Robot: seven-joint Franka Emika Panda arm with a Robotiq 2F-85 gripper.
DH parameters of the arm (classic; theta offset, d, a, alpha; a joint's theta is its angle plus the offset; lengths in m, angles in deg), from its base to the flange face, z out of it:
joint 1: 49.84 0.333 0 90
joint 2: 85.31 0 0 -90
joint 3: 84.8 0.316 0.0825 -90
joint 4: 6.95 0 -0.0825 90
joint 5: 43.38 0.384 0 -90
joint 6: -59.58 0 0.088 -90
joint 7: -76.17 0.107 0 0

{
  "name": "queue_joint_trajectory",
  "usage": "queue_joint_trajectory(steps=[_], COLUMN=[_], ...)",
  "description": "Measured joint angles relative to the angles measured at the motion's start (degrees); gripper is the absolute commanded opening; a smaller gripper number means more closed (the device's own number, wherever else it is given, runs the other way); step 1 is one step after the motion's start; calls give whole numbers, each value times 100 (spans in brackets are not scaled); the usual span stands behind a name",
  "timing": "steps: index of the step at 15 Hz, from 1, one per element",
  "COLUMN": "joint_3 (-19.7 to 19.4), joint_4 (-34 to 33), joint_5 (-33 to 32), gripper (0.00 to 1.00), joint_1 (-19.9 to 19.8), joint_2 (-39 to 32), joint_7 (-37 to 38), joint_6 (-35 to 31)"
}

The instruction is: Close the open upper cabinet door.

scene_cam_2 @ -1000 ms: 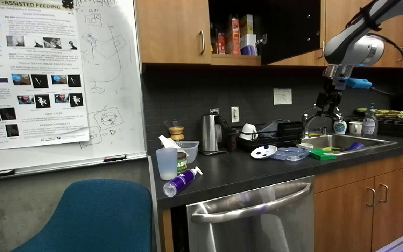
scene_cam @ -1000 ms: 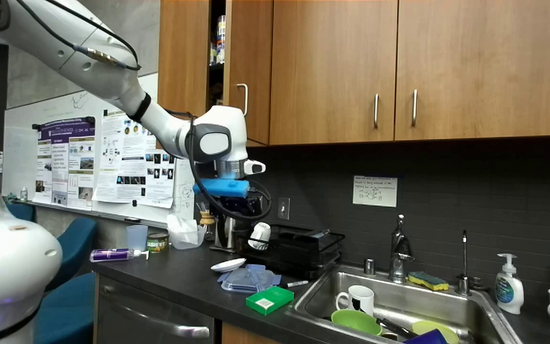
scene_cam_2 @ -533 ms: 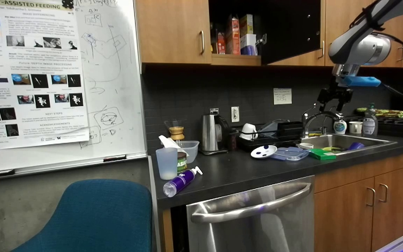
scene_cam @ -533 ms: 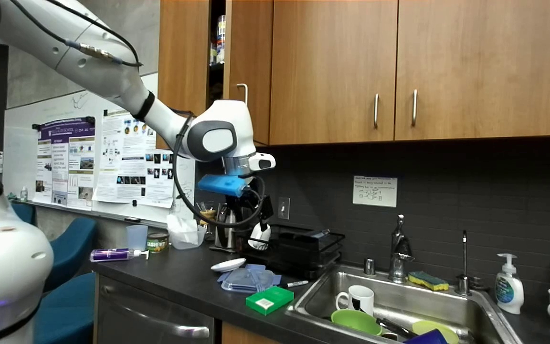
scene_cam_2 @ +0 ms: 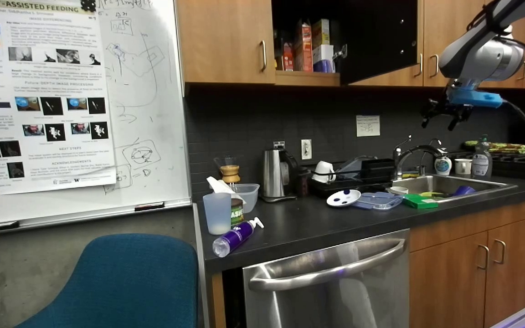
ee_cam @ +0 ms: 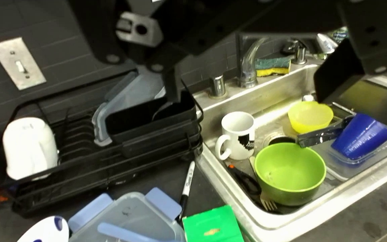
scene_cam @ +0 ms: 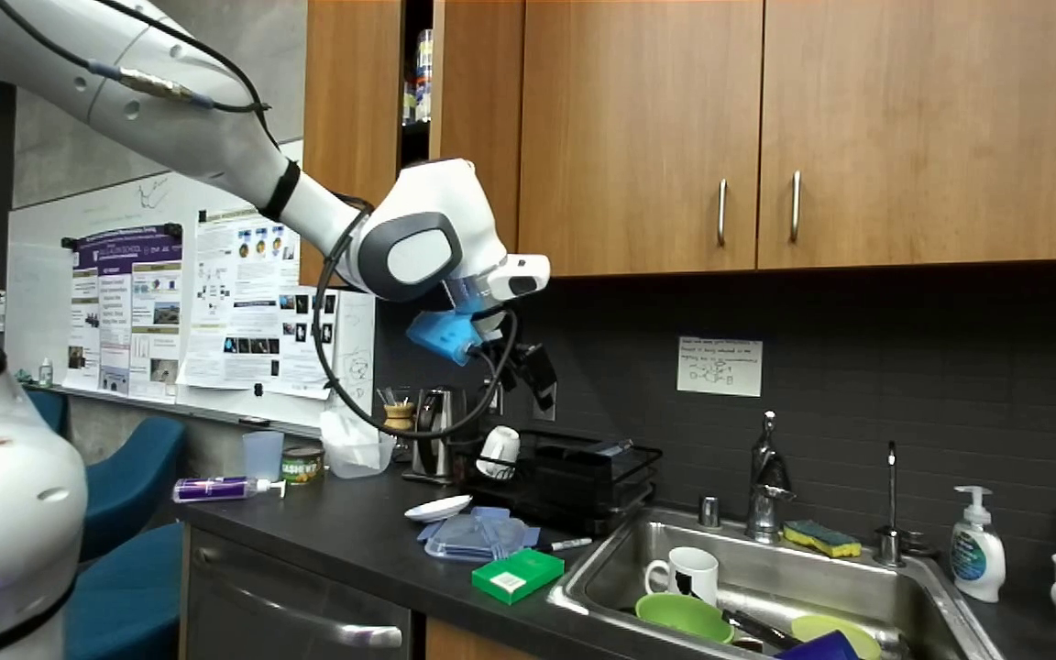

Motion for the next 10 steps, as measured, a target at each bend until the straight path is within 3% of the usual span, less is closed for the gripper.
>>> queue_joint_trajectory(steps=[5,6,8,10], joint_3=[147,182,238,249], joint_4=[190,263,421,558], joint_5=[-6,-12,-16,-17], gripper=[100,75,69,53], joint_1=[-156,-180,-216,-231], joint_2=[346,449,695,960], joint_7=[118,118,116,115], joint_6=[-992,-1178,-1535,-1809])
